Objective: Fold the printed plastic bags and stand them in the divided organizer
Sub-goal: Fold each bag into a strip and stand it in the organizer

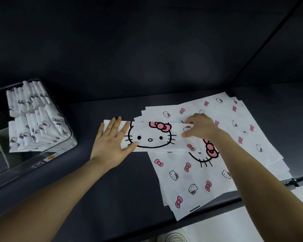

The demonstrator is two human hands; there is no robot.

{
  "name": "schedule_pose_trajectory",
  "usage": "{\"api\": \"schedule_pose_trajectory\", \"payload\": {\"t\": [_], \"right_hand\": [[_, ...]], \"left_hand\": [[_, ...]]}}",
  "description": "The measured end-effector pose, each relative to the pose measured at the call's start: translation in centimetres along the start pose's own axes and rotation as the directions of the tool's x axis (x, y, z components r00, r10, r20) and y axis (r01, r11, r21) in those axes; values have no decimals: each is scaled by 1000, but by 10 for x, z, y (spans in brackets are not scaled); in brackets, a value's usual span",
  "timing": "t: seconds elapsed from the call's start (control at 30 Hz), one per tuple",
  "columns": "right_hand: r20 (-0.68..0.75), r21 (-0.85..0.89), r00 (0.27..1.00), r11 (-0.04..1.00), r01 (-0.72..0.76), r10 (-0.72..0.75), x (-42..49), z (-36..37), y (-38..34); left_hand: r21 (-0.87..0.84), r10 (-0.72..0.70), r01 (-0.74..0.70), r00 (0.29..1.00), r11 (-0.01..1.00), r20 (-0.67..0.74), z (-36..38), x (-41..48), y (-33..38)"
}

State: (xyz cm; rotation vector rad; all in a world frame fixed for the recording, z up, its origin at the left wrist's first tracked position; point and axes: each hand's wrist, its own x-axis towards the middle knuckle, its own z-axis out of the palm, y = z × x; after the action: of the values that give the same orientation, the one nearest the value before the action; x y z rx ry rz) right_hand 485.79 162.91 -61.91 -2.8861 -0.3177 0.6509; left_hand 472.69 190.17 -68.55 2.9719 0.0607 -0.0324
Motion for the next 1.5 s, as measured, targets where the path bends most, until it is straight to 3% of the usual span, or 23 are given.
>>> {"api": "schedule_pose_trajectory", "payload": {"t": [0.07,0.23,0.33,0.53,0.63,0.7,0.77,0.87,0.93,1.03,1.13,1.17,1.2,1.27,1.33,1.37,1.43,1.5], "right_hand": [[-29,0,999,999,33,-33,-2,0,-2],[-24,313,1000,950,5,3,-13,1,-2],[-6,380,1000,925,-12,16,-16,-4,-1],[69,624,996,777,-86,54,-55,-12,-5],[176,726,974,650,-225,140,-77,0,-7],[274,793,940,504,-341,205,-92,12,-12],[395,843,898,311,-439,196,-105,30,-23],[553,823,824,73,-563,120,-123,51,-46],[613,790,784,-53,-611,95,-132,56,-59],[623,770,780,-213,-601,50,-140,45,-73],[518,795,854,-341,-502,-50,-141,21,-90],[457,841,888,-295,-453,-61,-138,15,-94],[378,911,925,-164,-379,-36,-133,14,-95],[120,965,992,230,-126,38,-123,15,-101],[-65,865,998,499,58,-2,-114,21,-109],[-78,814,994,572,105,-71,-108,28,-111],[-61,769,983,620,157,-172,-96,44,-117],[-74,753,988,641,146,-138,-87,56,-120]], "left_hand": [[1,1,-1,1000,1000,-2,0,-1,0],[15,4,-5,1000,1000,9,-1,-1,0],[11,4,-4,1000,1000,9,-2,-1,0],[-7,94,-93,994,996,47,-6,0,-10],[-57,212,-219,971,974,-107,-15,-13,-13],[-147,317,-343,933,928,-170,-21,-29,-9],[-279,434,-456,890,845,-138,-22,-48,-2],[-384,484,-473,872,792,-77,-8,-69,4],[-458,406,-422,903,782,-138,0,-74,5],[-660,193,-284,959,696,-209,3,-81,10],[-797,-72,5,996,604,-49,-7,-82,20],[-836,-135,97,990,540,27,-13,-81,22],[-871,-172,153,982,466,80,-18,-80,23],[-914,-203,188,972,359,120,-27,-77,23],[-931,-228,208,963,301,141,-31,-75,19],[-934,-234,217,960,284,152,-31,-74,17],[-933,-222,229,960,278,170,-31,-73,15],[-927,-221,224,962,300,161,-30,-73,15]]}}
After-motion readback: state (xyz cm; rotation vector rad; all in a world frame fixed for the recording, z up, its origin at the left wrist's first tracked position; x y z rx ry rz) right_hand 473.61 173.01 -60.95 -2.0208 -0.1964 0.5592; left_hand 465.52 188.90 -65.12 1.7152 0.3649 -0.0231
